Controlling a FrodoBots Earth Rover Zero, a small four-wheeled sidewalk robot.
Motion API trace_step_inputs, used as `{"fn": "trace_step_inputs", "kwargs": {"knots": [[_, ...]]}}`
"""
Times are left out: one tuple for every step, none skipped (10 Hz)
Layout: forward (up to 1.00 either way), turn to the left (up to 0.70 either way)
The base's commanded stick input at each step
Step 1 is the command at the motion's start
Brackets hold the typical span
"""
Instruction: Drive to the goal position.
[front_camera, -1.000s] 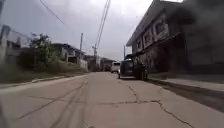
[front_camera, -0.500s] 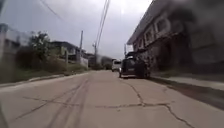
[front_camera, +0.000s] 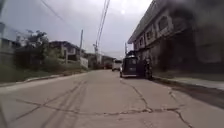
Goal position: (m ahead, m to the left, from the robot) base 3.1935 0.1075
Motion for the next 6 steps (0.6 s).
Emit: {"fn": "trace_step_inputs", "kwargs": {"knots": [[0.5,0.0],[0.5,0.0],[0.5,0.0],[0.5,0.0],[0.5,0.0],[0.5,0.0]]}}
